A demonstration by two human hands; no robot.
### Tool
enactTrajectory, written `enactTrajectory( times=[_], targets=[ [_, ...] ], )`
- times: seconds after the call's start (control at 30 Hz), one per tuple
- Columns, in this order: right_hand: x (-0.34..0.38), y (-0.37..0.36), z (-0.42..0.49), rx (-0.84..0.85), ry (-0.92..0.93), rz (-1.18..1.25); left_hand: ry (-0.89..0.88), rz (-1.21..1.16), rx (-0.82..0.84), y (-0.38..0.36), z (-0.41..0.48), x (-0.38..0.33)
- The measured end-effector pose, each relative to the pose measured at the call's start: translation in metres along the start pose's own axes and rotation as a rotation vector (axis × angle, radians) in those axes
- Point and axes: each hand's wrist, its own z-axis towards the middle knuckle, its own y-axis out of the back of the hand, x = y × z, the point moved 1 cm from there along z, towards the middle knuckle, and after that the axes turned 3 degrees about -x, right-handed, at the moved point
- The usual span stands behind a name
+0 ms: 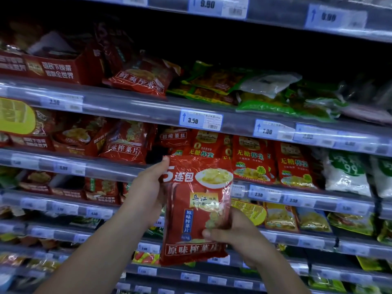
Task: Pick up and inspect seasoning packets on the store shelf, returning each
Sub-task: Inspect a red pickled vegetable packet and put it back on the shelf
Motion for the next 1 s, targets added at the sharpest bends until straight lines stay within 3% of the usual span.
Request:
enactTrajectory(
  times=[0.13, 0.3, 0.37, 0.57, 0.73, 1.0],
  targets=[
    [0.003, -0.006, 0.012, -0.087, 0.04, 0.047, -0.03, 0.07, 0.012, 0.007, 0.014, -0.008],
    [0.015, -0.015, 0.028, -0.158, 0.055, 0.09, 0.122, 0.496, 0.231, 0.026, 0.012, 0.006],
    [0.022, -0.019, 0.034, -0.16, 0.085, 0.078, 0.083, 0.578, 0.276, 0.03, 0.014, 0.01],
    [0.037, -0.018, 0.056, -0.051, 0.075, 0.092, -0.073, 0.462, 0.178, 0.045, 0.036, -0.006],
    [0.047, -0.028, 0.084, -0.153, 0.119, 0.123, -0.088, 0.298, 0.065, 0.065, 0.055, -0.008],
    [0.062, -0.049, 0.133, -0.272, 0.14, 0.11, -0.305, 0.522, -0.085, 0.087, 0.073, -0.029]
  ],
)
